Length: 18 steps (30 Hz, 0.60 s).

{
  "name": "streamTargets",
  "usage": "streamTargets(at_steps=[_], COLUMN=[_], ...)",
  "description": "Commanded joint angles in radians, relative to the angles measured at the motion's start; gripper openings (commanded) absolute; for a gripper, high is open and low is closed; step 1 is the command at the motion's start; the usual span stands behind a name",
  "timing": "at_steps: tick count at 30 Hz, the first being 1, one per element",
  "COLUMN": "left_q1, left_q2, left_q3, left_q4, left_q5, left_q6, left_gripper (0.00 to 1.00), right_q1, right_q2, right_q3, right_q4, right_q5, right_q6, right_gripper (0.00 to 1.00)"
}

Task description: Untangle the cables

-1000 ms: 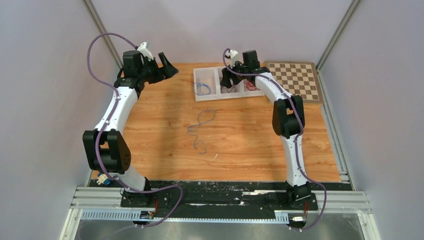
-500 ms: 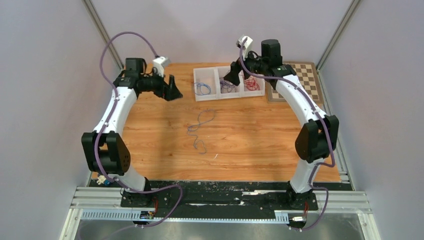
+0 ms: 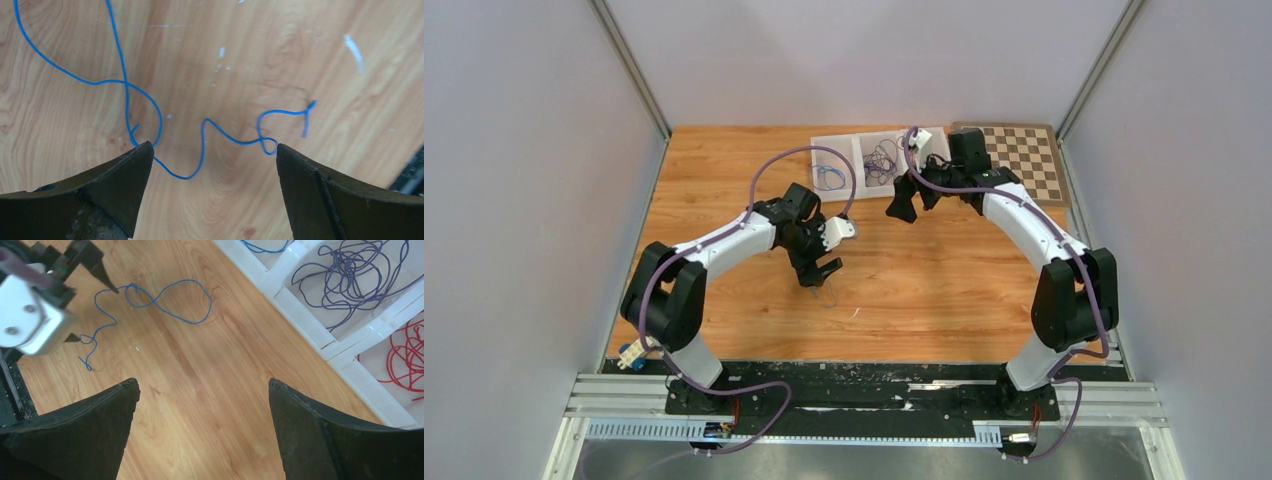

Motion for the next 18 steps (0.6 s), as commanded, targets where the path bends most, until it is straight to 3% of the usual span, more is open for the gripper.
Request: streamTargets(at_steps=[1, 10, 15, 18], left_q1=[0.009, 0.006, 0.031, 0.099], left_q2=[0.067, -0.047, -0.196, -0.361], left_q3=[0.032, -0.093, -0.186, -0.344], left_q4=[0.102, 0.172, 0.273, 0.460], left_q5=[-0.094, -0.040, -0.008, 0.126], left_q6=[0.044, 0.112, 0.065, 0.040], left_gripper=[1.00, 1.00, 1.00, 1.00], right_q1=[-0.004, -0.016, 0.007, 0.052], right_q2=[-0.084, -0.093, 0.040, 0.133], right_q3=[-0.020, -0.049, 0.029, 0.109], right_q4=[0.013, 0.001, 0.004, 0.020], right_q5=[0.018, -0.007, -0.105, -0.111], right_q6=[-0.041, -0.057, 0.021, 0.068], right_gripper=[1.00, 0.99, 0.79, 0.70])
